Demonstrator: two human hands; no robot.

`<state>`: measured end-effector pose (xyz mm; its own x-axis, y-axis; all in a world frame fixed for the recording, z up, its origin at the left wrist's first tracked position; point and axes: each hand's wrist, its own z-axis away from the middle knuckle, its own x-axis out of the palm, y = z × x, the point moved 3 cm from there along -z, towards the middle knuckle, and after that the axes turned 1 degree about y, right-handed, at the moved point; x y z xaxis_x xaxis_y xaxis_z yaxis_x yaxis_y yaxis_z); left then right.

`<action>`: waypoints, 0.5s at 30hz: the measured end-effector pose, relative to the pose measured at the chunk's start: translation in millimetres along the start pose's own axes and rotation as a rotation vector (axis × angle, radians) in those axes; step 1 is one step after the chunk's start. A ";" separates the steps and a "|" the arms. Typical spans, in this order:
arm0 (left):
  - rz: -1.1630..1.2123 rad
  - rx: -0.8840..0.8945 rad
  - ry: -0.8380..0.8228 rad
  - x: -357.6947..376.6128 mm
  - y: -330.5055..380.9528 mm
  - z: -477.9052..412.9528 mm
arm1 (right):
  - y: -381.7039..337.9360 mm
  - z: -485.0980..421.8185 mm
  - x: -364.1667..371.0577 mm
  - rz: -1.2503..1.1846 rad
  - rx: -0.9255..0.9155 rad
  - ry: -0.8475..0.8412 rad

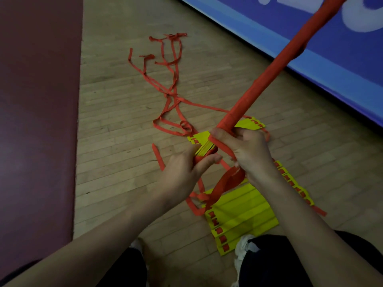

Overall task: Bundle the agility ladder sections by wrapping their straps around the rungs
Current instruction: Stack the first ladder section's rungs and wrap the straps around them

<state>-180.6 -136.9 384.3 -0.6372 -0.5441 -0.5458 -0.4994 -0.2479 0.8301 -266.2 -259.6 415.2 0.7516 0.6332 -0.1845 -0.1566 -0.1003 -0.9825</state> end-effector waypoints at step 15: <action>0.624 -0.169 -0.030 -19.5 13.9 -3.1 | -12.3 1.8 2.4 -0.216 0.051 -0.298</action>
<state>-173.3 -132.2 406.8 -0.7949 -0.6051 0.0440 0.0677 -0.0164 0.9976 -263.6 -255.4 426.9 0.5524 0.8321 0.0498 -0.0516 0.0937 -0.9943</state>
